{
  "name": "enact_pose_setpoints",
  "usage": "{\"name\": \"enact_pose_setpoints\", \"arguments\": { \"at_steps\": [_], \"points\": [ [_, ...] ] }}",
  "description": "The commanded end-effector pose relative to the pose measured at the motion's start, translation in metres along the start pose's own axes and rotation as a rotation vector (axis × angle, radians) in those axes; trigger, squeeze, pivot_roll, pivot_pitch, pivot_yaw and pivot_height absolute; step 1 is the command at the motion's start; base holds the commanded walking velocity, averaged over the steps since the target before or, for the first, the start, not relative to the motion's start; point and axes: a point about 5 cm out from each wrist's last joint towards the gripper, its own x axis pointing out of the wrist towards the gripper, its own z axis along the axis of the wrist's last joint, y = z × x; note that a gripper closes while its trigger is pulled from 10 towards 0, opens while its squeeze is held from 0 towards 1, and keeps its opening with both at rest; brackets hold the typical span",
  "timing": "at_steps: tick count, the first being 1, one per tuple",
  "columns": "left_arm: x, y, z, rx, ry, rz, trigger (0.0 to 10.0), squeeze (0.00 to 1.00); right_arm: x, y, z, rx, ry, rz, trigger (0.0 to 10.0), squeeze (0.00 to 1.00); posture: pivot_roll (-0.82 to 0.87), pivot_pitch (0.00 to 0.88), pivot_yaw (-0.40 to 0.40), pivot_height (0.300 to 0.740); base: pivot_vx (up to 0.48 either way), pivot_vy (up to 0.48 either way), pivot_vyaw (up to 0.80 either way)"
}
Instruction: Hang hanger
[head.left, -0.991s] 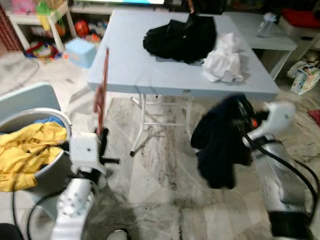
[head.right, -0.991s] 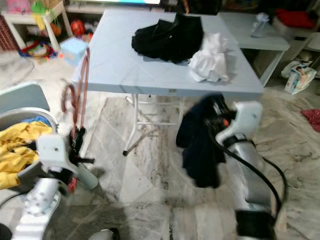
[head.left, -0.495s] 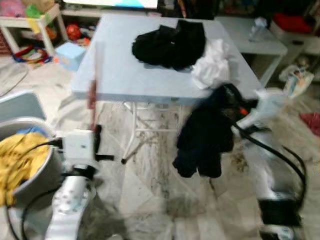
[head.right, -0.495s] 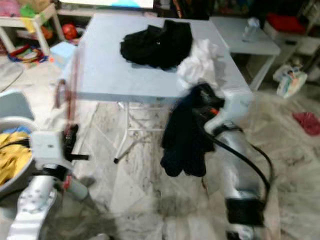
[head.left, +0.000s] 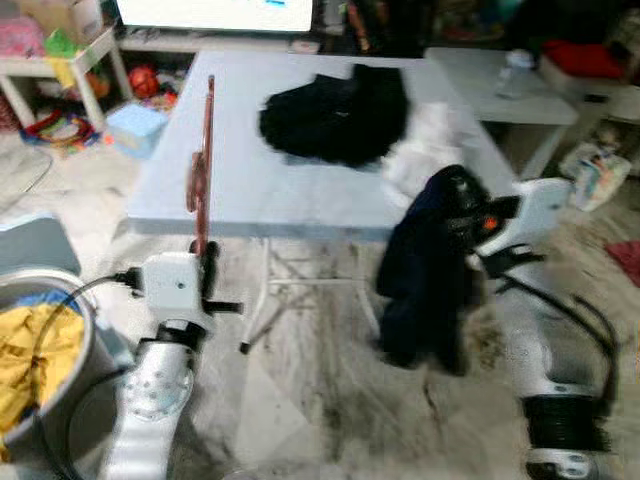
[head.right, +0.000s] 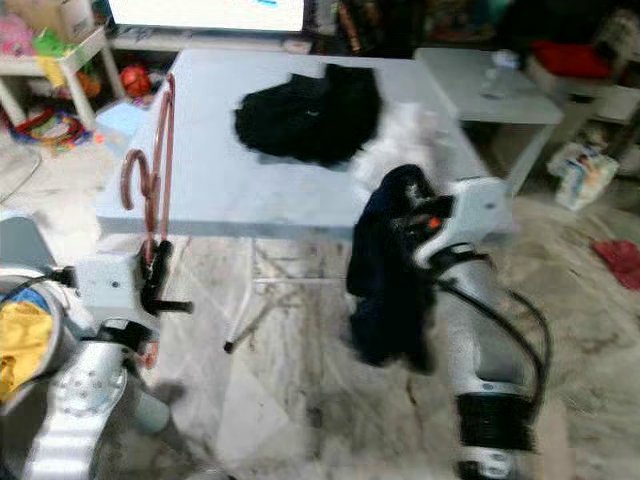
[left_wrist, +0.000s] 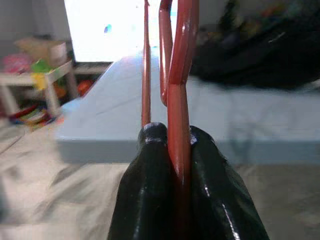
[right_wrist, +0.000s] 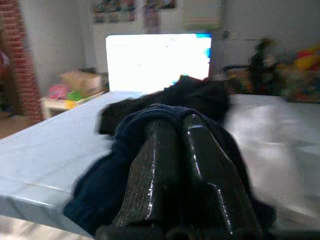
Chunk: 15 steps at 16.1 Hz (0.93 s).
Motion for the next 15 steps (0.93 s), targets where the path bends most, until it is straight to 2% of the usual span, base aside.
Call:
{"name": "enact_pose_setpoints", "arguments": {
  "at_steps": [1, 7, 12, 14, 15],
  "points": [
    [0.000, -0.005, 0.001, -0.005, 0.000, -0.009, 10.0, 0.00, -0.001, -0.008, 0.009, -0.027, -0.031, -0.014, 0.0, 0.00, 0.07, 0.093, -0.093, 0.740, 0.349, 0.326, 0.00],
    [0.005, -0.006, 0.002, 0.002, -0.018, -0.014, 10.0, 0.00, 0.008, -0.009, 0.017, -0.031, -0.061, -0.011, 0.0, 0.00, 0.06, 0.089, -0.097, 0.740, 0.360, 0.316, 0.00],
    [0.007, -0.010, 0.008, 0.017, -0.038, -0.021, 10.0, 0.00, 0.007, -0.004, 0.012, -0.015, -0.057, -0.007, 0.0, 0.00, 0.07, 0.090, -0.100, 0.740, 0.398, 0.268, 0.00],
    [0.010, -0.013, 0.012, 0.022, -0.054, -0.028, 10.0, 0.00, 0.008, -0.003, 0.012, -0.013, -0.059, -0.004, 0.0, 0.00, 0.07, 0.088, -0.100, 0.740, 0.212, 0.000, 0.00],
    [0.012, -0.018, 0.015, 0.051, -0.070, -0.039, 10.0, 0.00, 0.011, -0.005, 0.013, -0.016, -0.065, -0.007, 0.0, 0.00, 0.08, 0.086, -0.099, 0.740, 0.000, 0.000, 0.00]
  ]
}}
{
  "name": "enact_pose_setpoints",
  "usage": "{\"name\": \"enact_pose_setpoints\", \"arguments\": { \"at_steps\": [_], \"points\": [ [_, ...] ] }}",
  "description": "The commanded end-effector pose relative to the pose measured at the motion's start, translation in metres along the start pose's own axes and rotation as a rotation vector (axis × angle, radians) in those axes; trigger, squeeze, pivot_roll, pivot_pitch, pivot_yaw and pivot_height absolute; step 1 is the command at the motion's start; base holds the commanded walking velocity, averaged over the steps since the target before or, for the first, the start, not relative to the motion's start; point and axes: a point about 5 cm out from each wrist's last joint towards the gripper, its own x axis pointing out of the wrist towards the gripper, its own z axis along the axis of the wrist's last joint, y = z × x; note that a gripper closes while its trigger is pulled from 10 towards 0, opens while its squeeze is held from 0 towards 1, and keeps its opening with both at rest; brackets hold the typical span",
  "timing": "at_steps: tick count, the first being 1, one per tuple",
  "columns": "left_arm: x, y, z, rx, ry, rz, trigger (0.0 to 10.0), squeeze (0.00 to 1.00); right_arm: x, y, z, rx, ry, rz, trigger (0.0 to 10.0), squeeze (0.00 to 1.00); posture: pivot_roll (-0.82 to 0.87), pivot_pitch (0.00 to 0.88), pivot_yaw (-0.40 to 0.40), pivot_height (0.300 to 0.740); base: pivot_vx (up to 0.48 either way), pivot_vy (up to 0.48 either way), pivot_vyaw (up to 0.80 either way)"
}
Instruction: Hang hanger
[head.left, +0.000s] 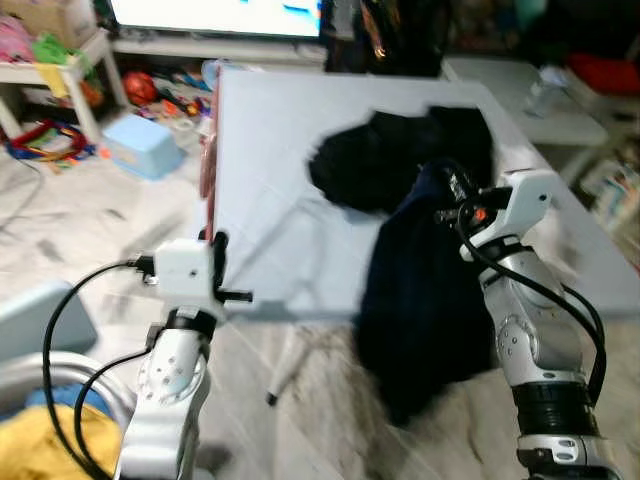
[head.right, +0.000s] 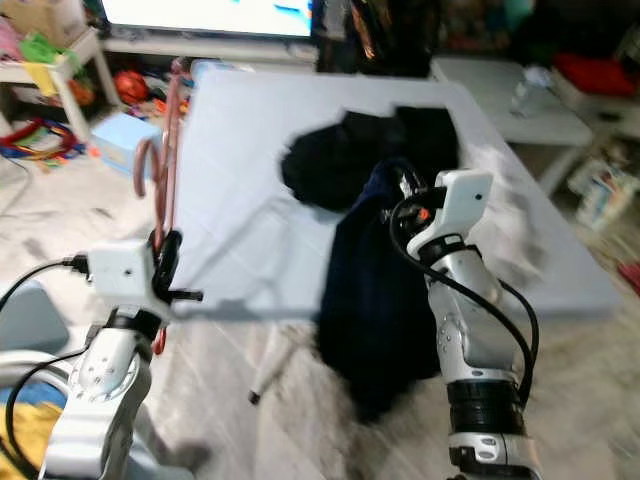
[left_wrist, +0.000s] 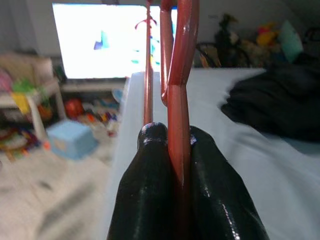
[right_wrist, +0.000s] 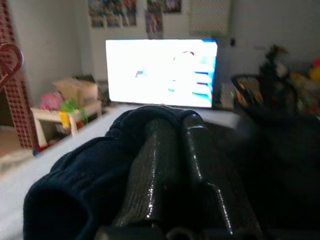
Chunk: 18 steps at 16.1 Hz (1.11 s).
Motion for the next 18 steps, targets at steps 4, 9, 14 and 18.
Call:
{"name": "enact_pose_setpoints", "arguments": {
  "at_steps": [4, 9, 14, 18],
  "points": [
    [-0.002, -0.004, -0.004, 0.034, 0.017, -0.012, 10.0, 0.00, 0.027, 0.004, 0.020, 0.046, -0.084, -0.015, 0.0, 0.00, 0.07, 0.084, -0.093, 0.740, 0.000, 0.000, 0.00],
    [0.001, -0.003, -0.004, 0.028, 0.026, -0.005, 10.0, 0.00, 0.067, 0.036, 0.029, 0.074, -0.114, 0.038, 0.0, 0.00, 0.11, 0.070, -0.108, 0.740, 0.000, 0.000, 0.00],
    [0.002, 0.003, -0.006, 0.055, 0.034, -0.003, 10.0, 0.00, 0.081, 0.040, 0.009, 0.198, -0.073, -0.038, 0.0, 0.00, 0.17, 0.033, -0.086, 0.740, 0.000, 0.000, 0.00],
    [0.007, 0.000, -0.007, 0.047, 0.029, 0.018, 10.0, 0.00, 0.141, 0.045, 0.097, 0.253, -0.153, -0.095, 0.0, 0.00, 0.18, 0.019, -0.117, 0.740, 0.000, 0.000, 0.00]
  ]
}}
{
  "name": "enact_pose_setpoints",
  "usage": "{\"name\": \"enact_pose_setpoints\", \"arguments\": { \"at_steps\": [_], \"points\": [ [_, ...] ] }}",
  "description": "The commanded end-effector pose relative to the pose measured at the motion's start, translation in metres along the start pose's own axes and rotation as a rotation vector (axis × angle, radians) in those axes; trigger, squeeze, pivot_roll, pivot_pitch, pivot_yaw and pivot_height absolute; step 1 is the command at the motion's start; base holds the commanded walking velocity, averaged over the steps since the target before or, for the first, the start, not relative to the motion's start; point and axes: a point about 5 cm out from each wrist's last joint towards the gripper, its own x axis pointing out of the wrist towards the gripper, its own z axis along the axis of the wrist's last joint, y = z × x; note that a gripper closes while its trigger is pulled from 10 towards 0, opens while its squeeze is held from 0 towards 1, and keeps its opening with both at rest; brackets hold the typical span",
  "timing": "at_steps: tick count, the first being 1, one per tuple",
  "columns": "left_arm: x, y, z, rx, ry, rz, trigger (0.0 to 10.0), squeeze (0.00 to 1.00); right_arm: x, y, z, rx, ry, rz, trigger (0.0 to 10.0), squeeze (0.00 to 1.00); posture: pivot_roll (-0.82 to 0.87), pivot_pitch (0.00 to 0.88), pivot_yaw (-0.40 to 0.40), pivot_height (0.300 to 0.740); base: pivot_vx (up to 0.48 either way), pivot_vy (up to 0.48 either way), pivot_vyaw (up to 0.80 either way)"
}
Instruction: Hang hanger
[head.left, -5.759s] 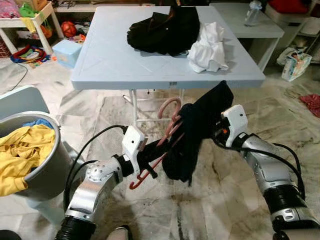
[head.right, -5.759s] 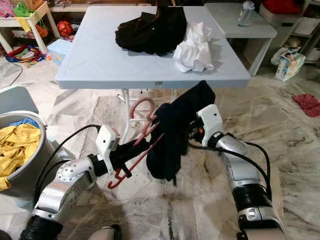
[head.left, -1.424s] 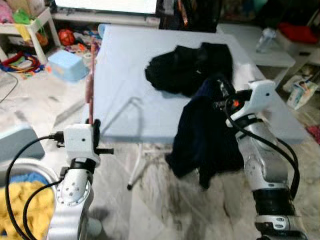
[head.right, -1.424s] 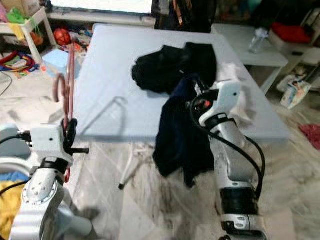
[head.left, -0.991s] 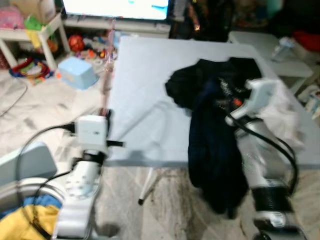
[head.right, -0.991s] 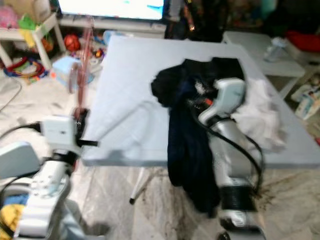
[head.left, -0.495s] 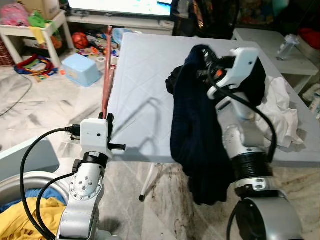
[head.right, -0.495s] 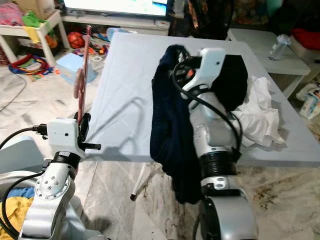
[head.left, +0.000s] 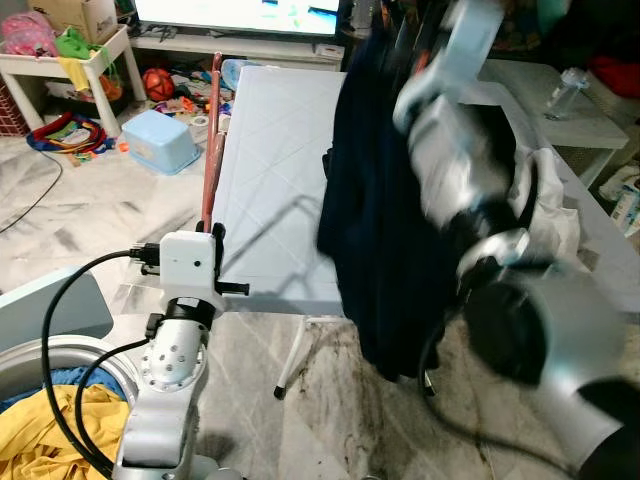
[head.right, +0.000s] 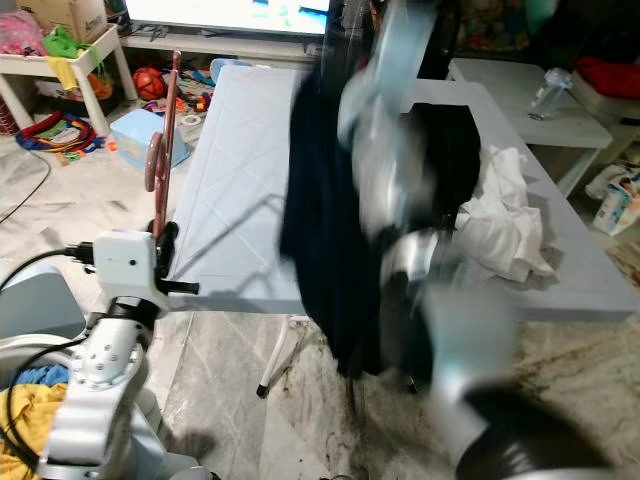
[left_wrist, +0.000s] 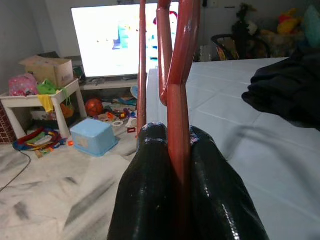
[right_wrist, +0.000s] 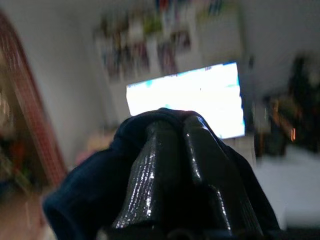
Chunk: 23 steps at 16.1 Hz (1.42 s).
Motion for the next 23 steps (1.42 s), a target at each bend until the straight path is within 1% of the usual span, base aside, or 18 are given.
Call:
{"name": "enact_pose_setpoints", "arguments": {
  "at_steps": [1, 2, 3, 4, 5, 7, 8, 9, 10, 11, 12, 14, 15, 16, 17, 19, 21, 23],
  "points": [
    [-0.001, -0.003, 0.001, 0.002, -0.006, -0.002, 10.0, 0.00, 0.003, -0.006, 0.012, 0.027, -0.041, -0.050, 0.0, 0.00, 0.19, 0.017, -0.126, 0.740, 0.000, 0.000, 0.00],
    [-0.004, -0.004, 0.001, -0.001, -0.007, 0.003, 10.0, 0.00, 0.010, -0.001, 0.035, 0.057, -0.103, -0.061, 0.0, 0.00, 0.20, 0.016, -0.135, 0.740, 0.000, 0.000, 0.00],
    [-0.007, -0.003, 0.001, -0.004, -0.006, 0.014, 10.0, 0.00, 0.015, 0.003, 0.051, 0.064, -0.150, -0.051, 0.0, 0.00, 0.21, 0.019, -0.141, 0.740, 0.000, 0.000, 0.00],
    [-0.008, -0.002, 0.001, -0.001, -0.005, 0.024, 10.0, 0.00, 0.016, 0.005, 0.058, 0.054, -0.172, -0.045, 0.0, 0.00, 0.22, 0.022, -0.147, 0.740, 0.000, 0.000, 0.00],
    [-0.008, -0.002, 0.001, 0.001, -0.008, 0.029, 10.0, 0.00, 0.016, 0.004, 0.058, 0.037, -0.177, -0.046, 0.0, 0.00, 0.22, 0.022, -0.147, 0.740, 0.000, 0.000, 0.00],
    [-0.008, -0.001, 0.001, 0.003, -0.010, 0.035, 10.0, 0.00, 0.004, -0.009, 0.016, -0.082, -0.050, -0.046, 0.0, 0.00, 0.21, 0.031, -0.144, 0.740, 0.000, 0.000, 0.00],
    [-0.008, -0.002, 0.001, 0.000, -0.007, 0.028, 10.0, 0.00, -0.005, -0.016, -0.011, -0.179, 0.054, -0.042, 10.0, 0.00, 0.20, 0.039, -0.137, 0.740, 0.000, 0.000, 0.00],
    [-0.008, -0.004, 0.000, -0.003, -0.004, 0.015, 10.0, 0.00, -0.022, -0.030, -0.047, -0.309, 0.215, -0.043, 10.0, 0.00, 0.20, 0.041, -0.133, 0.740, 0.000, 0.000, 0.00],
    [-0.008, -0.005, 0.000, -0.004, -0.003, 0.009, 10.0, 0.00, -0.035, -0.042, -0.067, -0.363, 0.303, -0.036, 10.0, 0.00, 0.20, 0.046, -0.128, 0.740, 0.000, 0.000, 0.00],
    [-0.008, -0.006, 0.000, -0.004, -0.001, 0.006, 10.0, 0.00, -0.044, -0.050, -0.077, -0.386, 0.351, -0.023, 10.0, 1.00, 0.19, 0.049, -0.124, 0.740, 0.000, 0.000, 0.00],
    [-0.008, -0.006, -0.001, -0.007, 0.004, 0.002, 10.0, 0.00, -0.058, -0.064, -0.090, -0.427, 0.414, 0.015, 10.0, 1.00, 0.18, 0.053, -0.118, 0.740, 0.000, 0.000, 0.00],
    [-0.009, -0.007, -0.002, -0.012, 0.014, -0.011, 10.0, 0.00, -0.071, -0.083, -0.095, -0.527, 0.460, 0.024, 10.0, 1.00, 0.16, 0.059, -0.107, 0.740, 0.000, 0.000, 0.00],
    [-0.010, -0.012, -0.004, -0.019, 0.019, -0.032, 10.0, 0.00, -0.078, -0.090, -0.093, -0.645, 0.454, 0.123, 10.0, 1.00, 0.15, 0.062, -0.106, 0.740, 0.000, 0.000, 0.00],
    [-0.011, -0.014, -0.004, -0.022, 0.020, -0.042, 10.0, 0.00, -0.083, -0.095, -0.093, -0.644, 0.466, 0.160, 10.0, 1.00, 0.15, 0.061, -0.108, 0.740, 0.000, 0.000, 0.00],
    [-0.011, -0.015, -0.004, -0.028, 0.018, -0.051, 10.0, 0.00, -0.090, -0.106, -0.092, -0.591, 0.478, 0.145, 10.0, 1.00, 0.15, 0.063, -0.112, 0.740, 0.000, 0.000, 0.00],
    [-0.013, -0.016, -0.006, -0.025, 0.023, -0.047, 10.0, 0.00, -0.104, -0.126, -0.092, -0.447, 0.451, 0.032, 10.0, 1.00, 0.14, 0.066, -0.119, 0.740, 0.000, 0.000, 0.00],
    [-0.016, -0.017, -0.008, -0.024, 0.036, -0.048, 10.0, 0.00, -0.114, -0.133, -0.096, -0.364, 0.401, -0.068, 10.0, 1.00, 0.14, 0.074, -0.119, 0.740, 0.000, 0.000, 0.00],
    [-0.018, -0.016, -0.009, -0.019, 0.042, -0.052, 10.0, 0.00, -0.125, -0.134, -0.102, -0.329, 0.360, -0.121, 10.0, 1.00, 0.14, 0.078, -0.116, 0.740, 0.000, 0.000, 0.00]
  ]
}}
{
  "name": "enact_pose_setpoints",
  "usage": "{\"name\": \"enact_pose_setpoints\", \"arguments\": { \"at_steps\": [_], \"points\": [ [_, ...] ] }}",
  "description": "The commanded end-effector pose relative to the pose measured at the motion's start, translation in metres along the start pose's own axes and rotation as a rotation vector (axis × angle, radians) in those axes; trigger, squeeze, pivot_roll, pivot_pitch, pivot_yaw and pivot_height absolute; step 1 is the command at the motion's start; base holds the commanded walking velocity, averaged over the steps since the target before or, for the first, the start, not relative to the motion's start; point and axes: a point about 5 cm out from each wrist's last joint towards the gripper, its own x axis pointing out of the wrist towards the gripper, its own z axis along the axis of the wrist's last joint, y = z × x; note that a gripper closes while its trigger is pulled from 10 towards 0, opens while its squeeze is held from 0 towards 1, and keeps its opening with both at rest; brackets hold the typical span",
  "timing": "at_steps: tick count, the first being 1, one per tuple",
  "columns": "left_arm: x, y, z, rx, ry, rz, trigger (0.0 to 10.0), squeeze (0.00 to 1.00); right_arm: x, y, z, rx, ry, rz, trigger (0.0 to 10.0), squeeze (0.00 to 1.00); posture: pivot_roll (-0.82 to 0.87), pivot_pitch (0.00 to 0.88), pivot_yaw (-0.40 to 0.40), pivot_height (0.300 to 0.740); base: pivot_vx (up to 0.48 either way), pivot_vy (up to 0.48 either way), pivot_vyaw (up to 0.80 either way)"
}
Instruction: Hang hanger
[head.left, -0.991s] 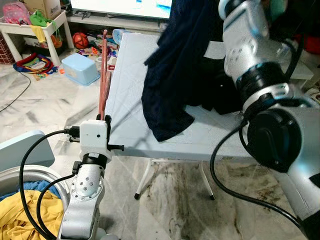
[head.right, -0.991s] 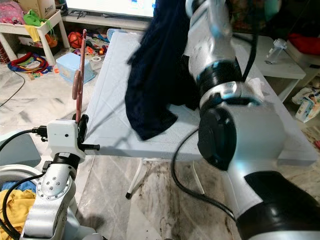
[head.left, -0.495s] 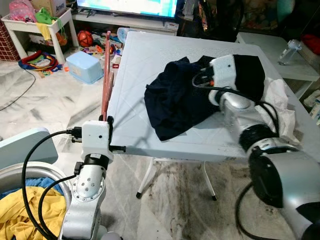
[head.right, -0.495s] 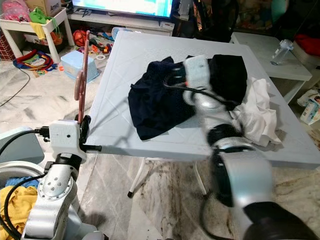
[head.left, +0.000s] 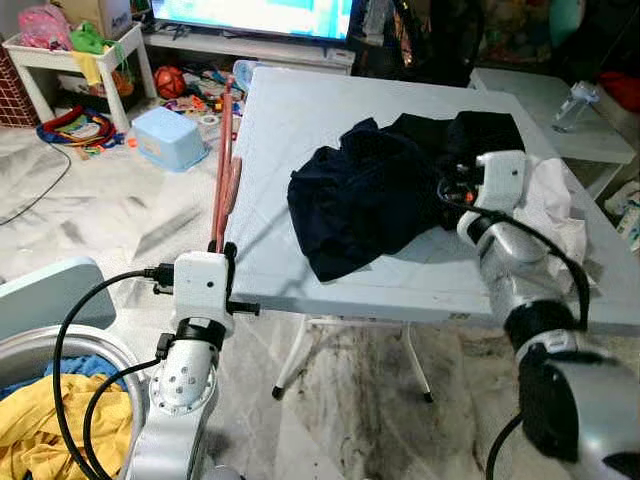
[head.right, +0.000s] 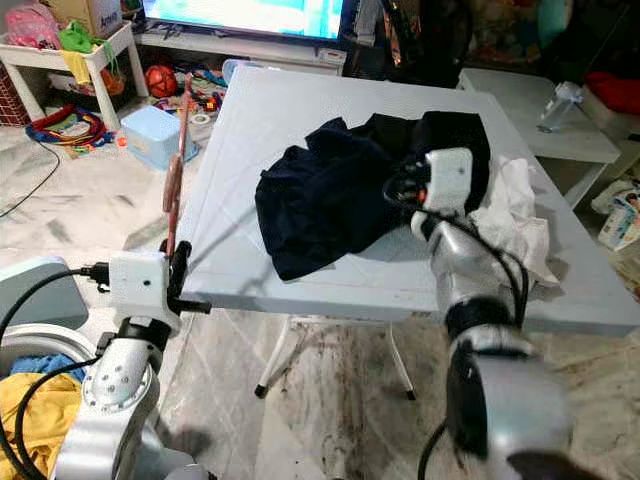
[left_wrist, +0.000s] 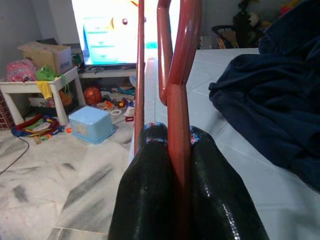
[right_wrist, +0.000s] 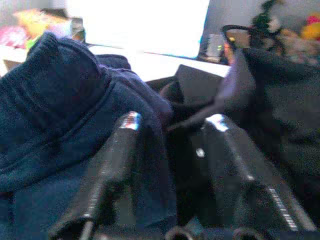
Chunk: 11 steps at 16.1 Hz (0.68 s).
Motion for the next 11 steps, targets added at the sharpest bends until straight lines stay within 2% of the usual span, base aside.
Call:
{"name": "enact_pose_setpoints", "arguments": {
  "at_steps": [1, 2, 3, 5, 7, 8, 10, 11],
  "points": [
    [-0.002, -0.003, 0.001, 0.000, -0.001, -0.020, 10.0, 0.00, -0.006, -0.002, -0.002, 0.027, -0.042, -0.037, 10.0, 1.00, 0.13, 0.079, -0.112, 0.740, 0.000, 0.000, 0.00],
    [-0.001, -0.004, 0.001, 0.002, -0.004, -0.025, 10.0, 0.00, -0.012, 0.001, -0.006, 0.076, -0.059, -0.026, 10.0, 0.95, 0.12, 0.084, -0.110, 0.740, 0.000, 0.000, 0.00],
    [-0.002, -0.004, 0.002, 0.002, -0.006, -0.027, 10.0, 0.00, -0.014, 0.001, -0.007, 0.093, -0.065, -0.018, 10.0, 0.95, 0.12, 0.083, -0.109, 0.740, 0.000, 0.000, 0.00],
    [-0.003, -0.004, 0.001, 0.007, -0.006, -0.030, 10.0, 0.00, -0.028, 0.004, -0.014, 0.040, -0.073, -0.018, 10.0, 0.00, 0.11, 0.081, -0.106, 0.740, 0.000, 0.000, 0.00],
    [-0.005, -0.005, -0.002, 0.012, 0.005, -0.025, 10.0, 0.00, -0.032, 0.002, -0.020, 0.022, -0.046, -0.065, 10.0, 0.00, 0.11, 0.081, -0.107, 0.740, 0.000, 0.000, 0.00],
    [-0.004, -0.005, 0.000, 0.017, -0.002, -0.025, 10.0, 0.00, -0.037, 0.007, -0.018, 0.082, -0.088, -0.045, 10.0, 1.00, 0.11, 0.084, -0.103, 0.740, 0.000, 0.000, 0.00],
    [-0.003, -0.004, 0.002, 0.019, -0.011, -0.020, 10.0, 0.00, -0.041, 0.012, -0.021, 0.019, -0.071, -0.030, 10.0, 1.00, 0.12, 0.088, -0.097, 0.740, 0.000, 0.000, 0.00],
    [-0.002, -0.003, 0.002, 0.015, -0.013, -0.021, 10.0, 0.00, -0.046, 0.013, -0.023, 0.062, -0.042, -0.009, 10.0, 1.00, 0.11, 0.089, -0.094, 0.740, 0.000, 0.000, 0.00]
  ]
}}
